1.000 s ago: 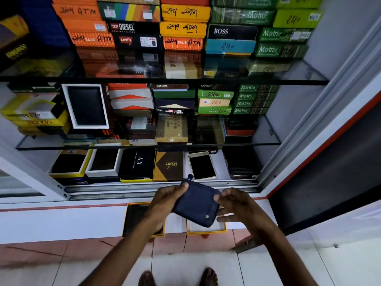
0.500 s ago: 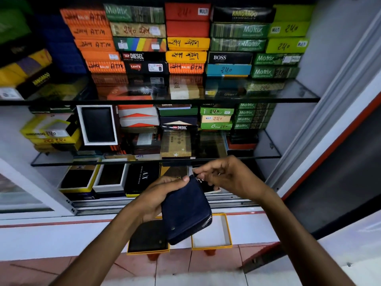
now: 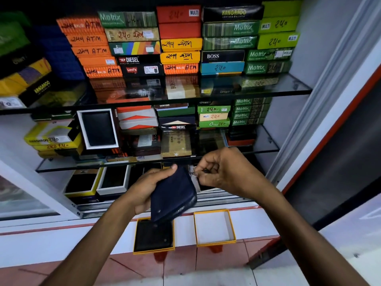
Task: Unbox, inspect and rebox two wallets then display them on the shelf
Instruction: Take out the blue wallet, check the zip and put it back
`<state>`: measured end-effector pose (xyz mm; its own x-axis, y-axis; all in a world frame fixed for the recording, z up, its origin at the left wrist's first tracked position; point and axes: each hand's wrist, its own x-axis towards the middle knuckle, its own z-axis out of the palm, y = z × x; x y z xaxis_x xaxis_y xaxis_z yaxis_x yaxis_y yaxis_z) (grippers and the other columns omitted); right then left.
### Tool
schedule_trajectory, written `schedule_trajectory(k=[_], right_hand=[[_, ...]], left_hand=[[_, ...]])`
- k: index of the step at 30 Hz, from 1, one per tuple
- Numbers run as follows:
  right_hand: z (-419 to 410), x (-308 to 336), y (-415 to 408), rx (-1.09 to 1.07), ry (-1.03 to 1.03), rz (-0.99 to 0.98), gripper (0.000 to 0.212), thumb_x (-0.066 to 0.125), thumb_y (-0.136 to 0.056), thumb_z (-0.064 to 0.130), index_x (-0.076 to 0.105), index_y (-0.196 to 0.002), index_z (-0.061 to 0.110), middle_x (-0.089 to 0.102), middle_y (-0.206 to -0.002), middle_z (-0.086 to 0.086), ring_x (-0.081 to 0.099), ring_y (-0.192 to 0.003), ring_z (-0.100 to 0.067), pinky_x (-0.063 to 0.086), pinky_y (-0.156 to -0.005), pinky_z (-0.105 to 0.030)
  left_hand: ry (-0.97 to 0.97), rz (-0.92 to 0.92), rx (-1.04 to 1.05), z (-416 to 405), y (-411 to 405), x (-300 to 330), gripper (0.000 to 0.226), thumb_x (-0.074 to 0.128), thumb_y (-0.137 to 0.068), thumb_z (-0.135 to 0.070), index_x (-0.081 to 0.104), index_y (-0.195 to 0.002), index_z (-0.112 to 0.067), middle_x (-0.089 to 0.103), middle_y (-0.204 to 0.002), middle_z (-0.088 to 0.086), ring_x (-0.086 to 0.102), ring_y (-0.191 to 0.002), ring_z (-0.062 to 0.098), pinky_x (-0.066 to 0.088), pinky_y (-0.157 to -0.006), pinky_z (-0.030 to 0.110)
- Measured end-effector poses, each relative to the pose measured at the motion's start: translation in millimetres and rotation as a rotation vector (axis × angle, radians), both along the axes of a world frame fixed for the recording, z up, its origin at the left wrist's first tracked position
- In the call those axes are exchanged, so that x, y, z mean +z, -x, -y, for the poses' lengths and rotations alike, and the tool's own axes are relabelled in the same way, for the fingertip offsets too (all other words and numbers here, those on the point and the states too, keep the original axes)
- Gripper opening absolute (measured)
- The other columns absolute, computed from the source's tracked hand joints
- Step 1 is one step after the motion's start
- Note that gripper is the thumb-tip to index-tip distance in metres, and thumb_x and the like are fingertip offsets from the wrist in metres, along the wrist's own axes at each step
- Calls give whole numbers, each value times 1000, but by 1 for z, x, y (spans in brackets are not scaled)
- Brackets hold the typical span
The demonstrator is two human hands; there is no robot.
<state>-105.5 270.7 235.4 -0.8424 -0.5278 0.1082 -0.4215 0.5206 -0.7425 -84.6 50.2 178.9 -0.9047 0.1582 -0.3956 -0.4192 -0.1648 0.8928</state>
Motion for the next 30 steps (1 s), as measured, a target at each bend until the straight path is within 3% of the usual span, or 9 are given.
schedule_trajectory(k=[5,10,13,16,20,24,28,30], right_hand=[[2,24,-25,-93,-35,-106,2,76,-75,16,75,-77,15,59,-55,12,51,-44,1,36,-44,-8],[20,19,-51,-142,-17,-215,1,71,-75,19,71,-76,19,69,-69,7,61,-61,-8,53,-60,-23],[28,7,-56,-218,-21,-332,3,68,-78,23,70,-79,22,68,-73,6,60,-64,-10,53,-60,-32],[13,2,-40,-376,34,-300,5,68,-82,28,72,-85,25,69,-79,8,63,-68,-7,55,-64,-31],[-7,0,-20,-511,21,-318,5,67,-82,29,70,-82,25,68,-77,9,62,-66,-8,55,-63,-35],[1,-2,-29,-500,26,-328,5,69,-82,29,71,-84,26,69,-80,7,62,-67,-9,54,-63,-31],[23,-7,-45,-390,-28,-326,11,64,-83,32,71,-89,26,67,-83,5,63,-69,-13,54,-61,-35],[27,-10,-47,-369,-31,-320,13,63,-81,34,70,-90,28,66,-84,6,63,-71,-13,54,-60,-36]], left_hand=[[-169,61,230,-3,8,2,30,57,-91,-34,67,-104,-9,78,-76,7,72,-62,18,58,-53,24],[-222,132,360,-19,15,2,37,52,-94,-37,62,-116,-8,74,-84,11,71,-62,22,59,-55,34],[-278,201,425,-28,20,4,37,48,-96,-42,59,-114,-12,68,-87,10,62,-61,21,51,-46,25],[-317,241,326,-28,15,3,39,43,-98,-41,57,-116,-9,64,-88,14,55,-64,21,48,-43,25],[-377,192,174,-30,5,11,38,60,-83,-28,58,-114,-6,74,-84,13,69,-66,23,56,-51,27],[-526,195,277,-36,8,15,34,57,-89,-16,54,-120,-3,76,-88,19,76,-70,26,63,-59,40],[-600,219,349,-47,13,29,20,49,-97,-14,57,-105,3,75,-76,22,74,-60,29,60,-47,40],[-620,227,396,-51,18,34,27,48,-97,-13,56,-117,4,73,-82,24,74,-57,30,58,-41,40]])
